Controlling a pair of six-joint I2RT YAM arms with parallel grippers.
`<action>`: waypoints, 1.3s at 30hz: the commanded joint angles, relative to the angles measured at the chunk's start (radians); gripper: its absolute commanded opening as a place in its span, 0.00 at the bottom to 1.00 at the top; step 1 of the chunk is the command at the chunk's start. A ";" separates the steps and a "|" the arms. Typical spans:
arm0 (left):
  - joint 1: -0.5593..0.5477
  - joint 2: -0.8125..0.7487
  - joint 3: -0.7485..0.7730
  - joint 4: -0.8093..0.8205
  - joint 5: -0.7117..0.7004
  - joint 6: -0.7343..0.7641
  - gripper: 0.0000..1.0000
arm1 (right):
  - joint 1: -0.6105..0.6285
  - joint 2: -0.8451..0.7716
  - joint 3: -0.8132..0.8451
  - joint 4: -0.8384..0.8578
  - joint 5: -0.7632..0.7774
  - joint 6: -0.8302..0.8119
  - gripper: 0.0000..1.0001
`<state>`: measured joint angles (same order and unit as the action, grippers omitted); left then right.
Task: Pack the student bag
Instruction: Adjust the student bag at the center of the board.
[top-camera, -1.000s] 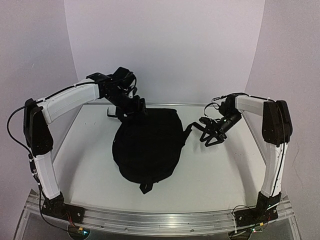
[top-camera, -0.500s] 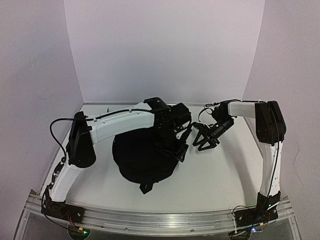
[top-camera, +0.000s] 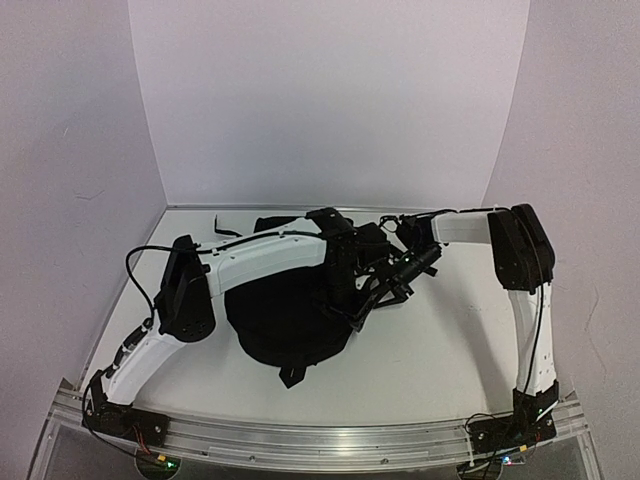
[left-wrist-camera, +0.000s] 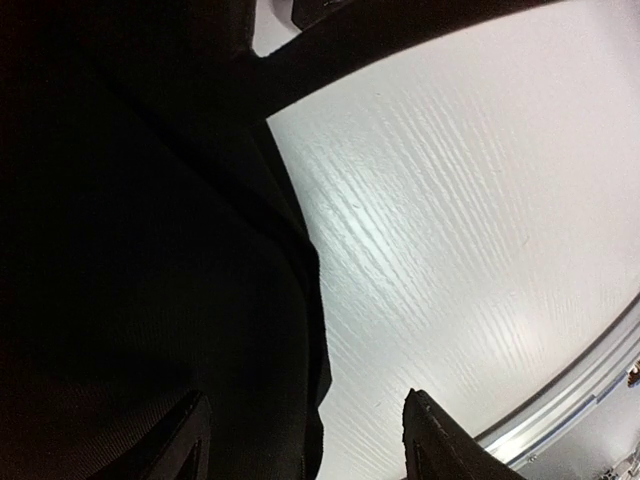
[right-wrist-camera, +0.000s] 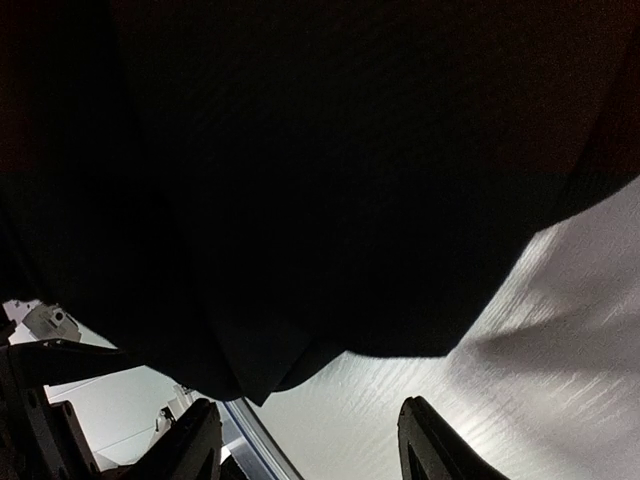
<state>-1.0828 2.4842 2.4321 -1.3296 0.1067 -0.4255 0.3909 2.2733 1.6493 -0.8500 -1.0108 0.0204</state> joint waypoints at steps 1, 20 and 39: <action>0.003 0.029 0.009 -0.132 -0.059 -0.025 0.65 | 0.014 0.029 -0.004 0.077 0.023 0.069 0.61; 0.110 -0.413 -0.464 0.369 0.049 -0.213 0.00 | -0.070 -0.058 0.012 0.090 -0.015 0.104 0.74; 0.275 -0.581 -0.797 1.080 0.341 -0.437 0.00 | -0.036 -0.119 -0.065 0.075 -0.176 0.099 0.73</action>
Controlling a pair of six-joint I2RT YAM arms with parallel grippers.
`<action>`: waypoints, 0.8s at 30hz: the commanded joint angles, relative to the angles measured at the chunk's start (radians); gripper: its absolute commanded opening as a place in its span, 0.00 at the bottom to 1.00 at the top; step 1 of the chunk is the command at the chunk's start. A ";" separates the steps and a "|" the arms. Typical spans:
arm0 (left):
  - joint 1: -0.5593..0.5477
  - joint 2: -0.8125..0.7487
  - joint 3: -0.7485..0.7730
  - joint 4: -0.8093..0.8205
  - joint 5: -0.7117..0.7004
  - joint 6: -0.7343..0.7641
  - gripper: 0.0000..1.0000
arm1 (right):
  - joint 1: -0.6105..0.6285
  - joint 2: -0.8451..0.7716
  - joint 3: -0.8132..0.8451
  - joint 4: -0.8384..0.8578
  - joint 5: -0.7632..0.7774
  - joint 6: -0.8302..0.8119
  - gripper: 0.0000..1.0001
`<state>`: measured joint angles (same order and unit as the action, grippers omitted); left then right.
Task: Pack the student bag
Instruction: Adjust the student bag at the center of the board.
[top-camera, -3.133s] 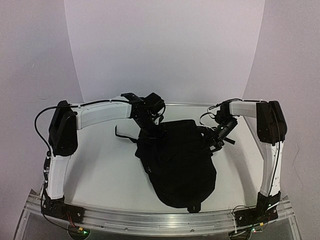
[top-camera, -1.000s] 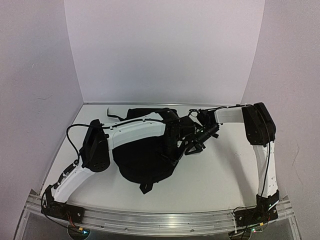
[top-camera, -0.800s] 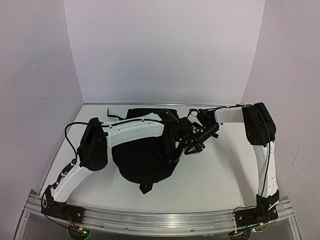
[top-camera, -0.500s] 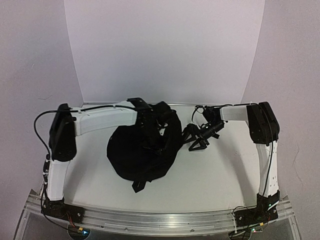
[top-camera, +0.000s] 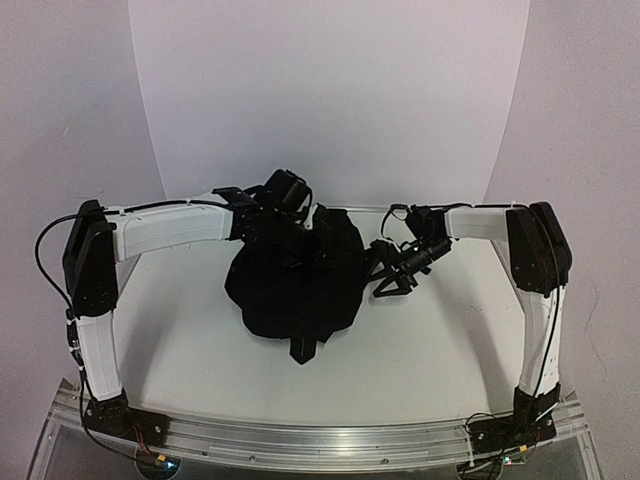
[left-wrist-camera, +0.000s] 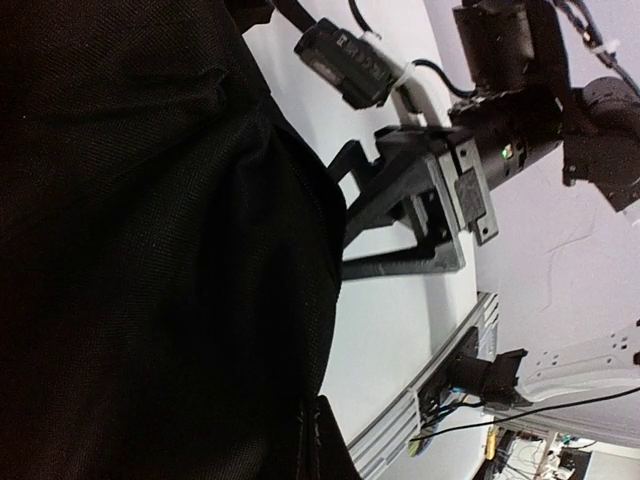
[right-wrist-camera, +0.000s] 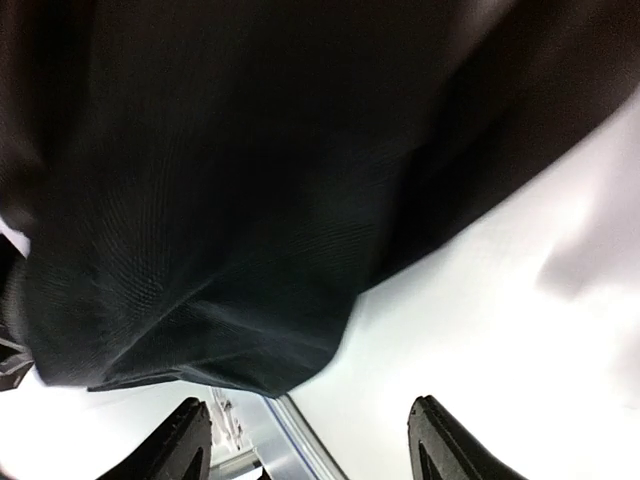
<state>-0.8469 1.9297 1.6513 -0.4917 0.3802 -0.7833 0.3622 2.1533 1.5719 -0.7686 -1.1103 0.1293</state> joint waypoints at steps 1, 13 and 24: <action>0.043 -0.015 -0.022 0.253 0.087 -0.088 0.00 | -0.008 0.005 0.017 -0.005 -0.097 -0.010 0.75; 0.108 0.066 -0.154 0.635 0.276 -0.250 0.00 | 0.030 0.087 0.070 0.004 -0.159 -0.059 0.76; 0.112 0.252 -0.051 0.626 0.410 -0.298 0.00 | 0.046 0.153 0.159 0.007 -0.170 -0.061 0.68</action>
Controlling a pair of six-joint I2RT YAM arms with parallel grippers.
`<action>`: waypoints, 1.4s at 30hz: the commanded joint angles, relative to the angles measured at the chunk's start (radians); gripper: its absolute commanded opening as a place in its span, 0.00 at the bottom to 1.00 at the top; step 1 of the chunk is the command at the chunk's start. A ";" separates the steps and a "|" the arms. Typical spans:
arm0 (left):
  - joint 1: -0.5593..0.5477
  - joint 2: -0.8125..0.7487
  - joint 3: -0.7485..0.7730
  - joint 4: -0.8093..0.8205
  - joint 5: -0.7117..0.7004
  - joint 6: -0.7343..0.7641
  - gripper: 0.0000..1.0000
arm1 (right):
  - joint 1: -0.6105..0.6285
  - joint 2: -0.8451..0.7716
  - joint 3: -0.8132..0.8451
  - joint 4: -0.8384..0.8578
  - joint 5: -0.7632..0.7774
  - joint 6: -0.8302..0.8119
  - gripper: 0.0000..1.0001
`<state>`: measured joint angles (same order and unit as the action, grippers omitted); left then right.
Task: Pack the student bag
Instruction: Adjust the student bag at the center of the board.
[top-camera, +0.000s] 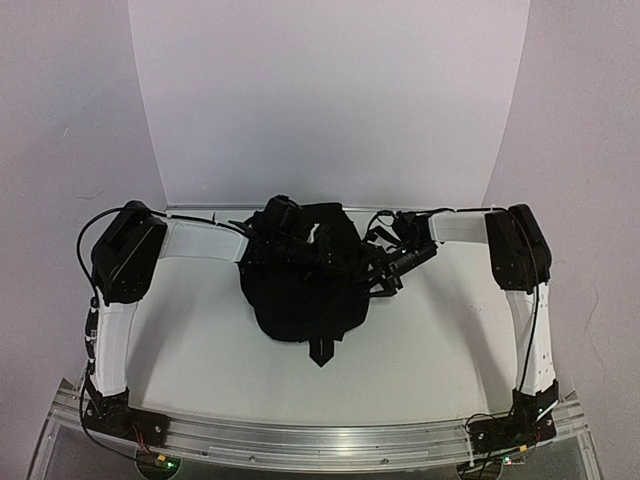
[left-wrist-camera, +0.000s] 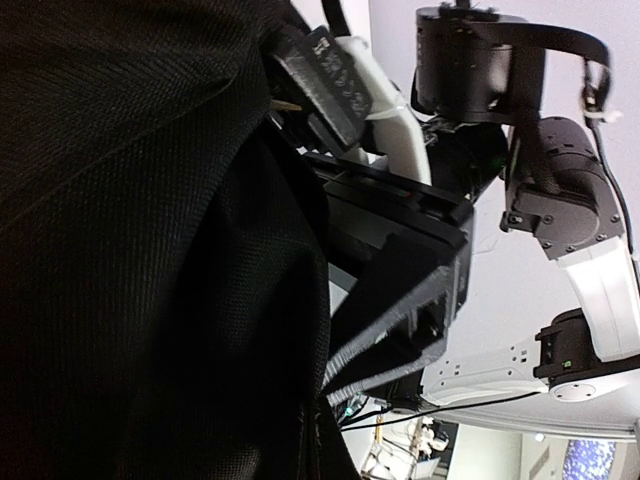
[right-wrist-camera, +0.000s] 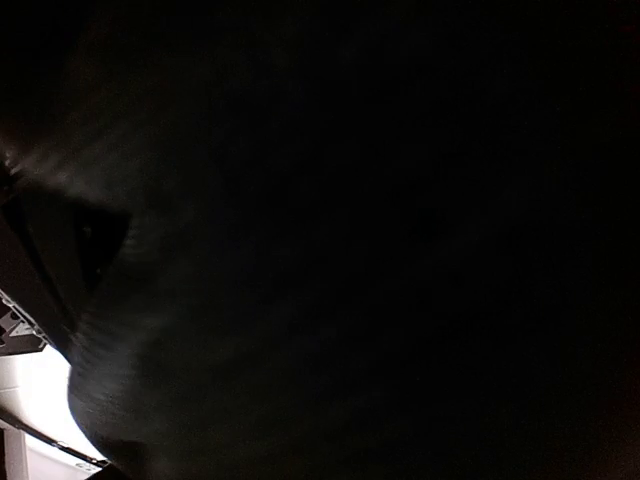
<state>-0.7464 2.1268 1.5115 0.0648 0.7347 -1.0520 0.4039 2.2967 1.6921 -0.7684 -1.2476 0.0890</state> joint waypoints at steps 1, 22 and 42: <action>0.012 0.065 0.093 0.060 0.059 -0.033 0.00 | 0.005 0.008 0.033 0.006 -0.031 -0.023 0.64; -0.028 0.211 0.270 -0.683 -0.092 0.263 0.16 | -0.002 -0.180 -0.180 -0.042 0.191 -0.184 0.00; -0.101 -0.097 0.336 -1.037 -0.354 0.519 0.85 | -0.012 -0.510 -0.175 -0.246 0.451 -0.346 0.44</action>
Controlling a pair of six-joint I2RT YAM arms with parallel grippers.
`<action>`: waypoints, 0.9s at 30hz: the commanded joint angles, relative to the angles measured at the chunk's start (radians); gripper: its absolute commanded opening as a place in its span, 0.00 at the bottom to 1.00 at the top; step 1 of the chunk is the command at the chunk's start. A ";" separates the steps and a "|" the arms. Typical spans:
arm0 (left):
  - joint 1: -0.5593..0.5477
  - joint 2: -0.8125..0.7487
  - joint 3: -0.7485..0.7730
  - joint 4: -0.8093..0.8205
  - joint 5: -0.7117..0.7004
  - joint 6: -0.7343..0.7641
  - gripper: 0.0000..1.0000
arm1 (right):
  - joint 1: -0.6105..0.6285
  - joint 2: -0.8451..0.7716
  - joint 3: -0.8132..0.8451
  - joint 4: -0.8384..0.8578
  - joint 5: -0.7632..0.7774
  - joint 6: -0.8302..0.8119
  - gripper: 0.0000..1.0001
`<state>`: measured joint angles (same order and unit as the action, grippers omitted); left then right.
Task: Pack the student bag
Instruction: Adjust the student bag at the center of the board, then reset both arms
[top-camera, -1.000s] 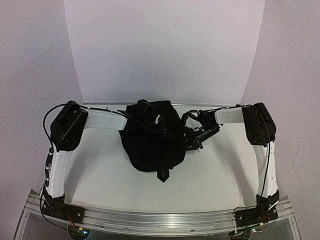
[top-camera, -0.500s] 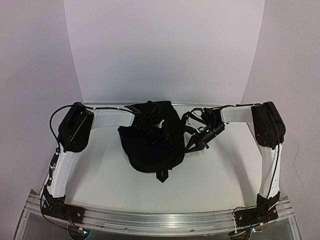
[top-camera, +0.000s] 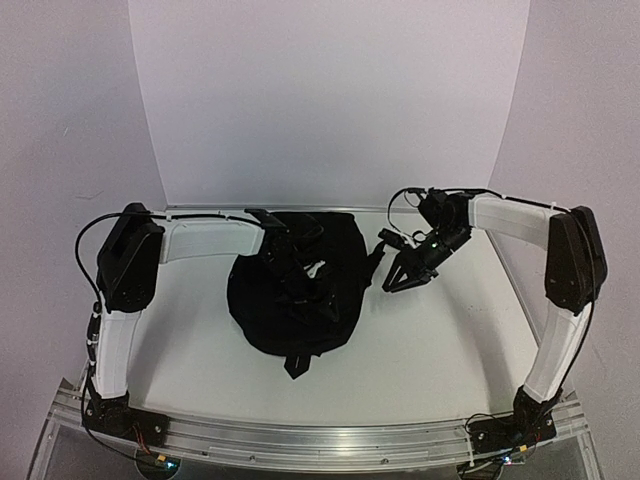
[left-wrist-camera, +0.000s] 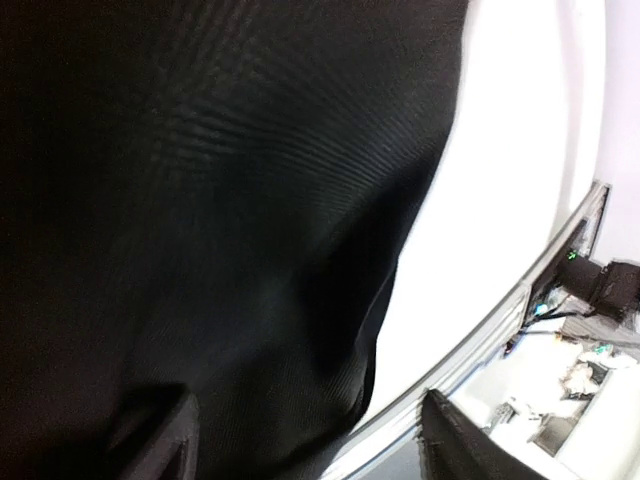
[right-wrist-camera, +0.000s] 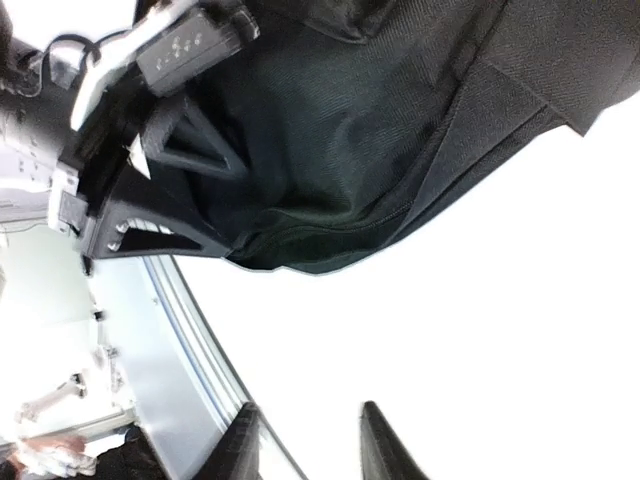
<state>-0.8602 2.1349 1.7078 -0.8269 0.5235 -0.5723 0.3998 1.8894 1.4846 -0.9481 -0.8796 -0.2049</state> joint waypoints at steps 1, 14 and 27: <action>0.022 -0.115 0.173 -0.158 -0.154 0.034 0.93 | -0.015 -0.120 0.048 -0.079 0.098 -0.059 0.50; 0.392 -0.509 0.044 -0.153 -0.267 -0.065 1.00 | -0.278 -0.211 0.278 -0.125 0.273 0.013 0.98; 0.596 -0.826 -0.474 -0.164 -0.388 -0.140 1.00 | -0.532 -0.182 -0.007 -0.098 0.283 -0.051 0.98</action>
<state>-0.2815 1.3595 1.3560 -0.9794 0.1902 -0.6619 -0.1277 1.7055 1.5358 -1.0437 -0.6099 -0.2107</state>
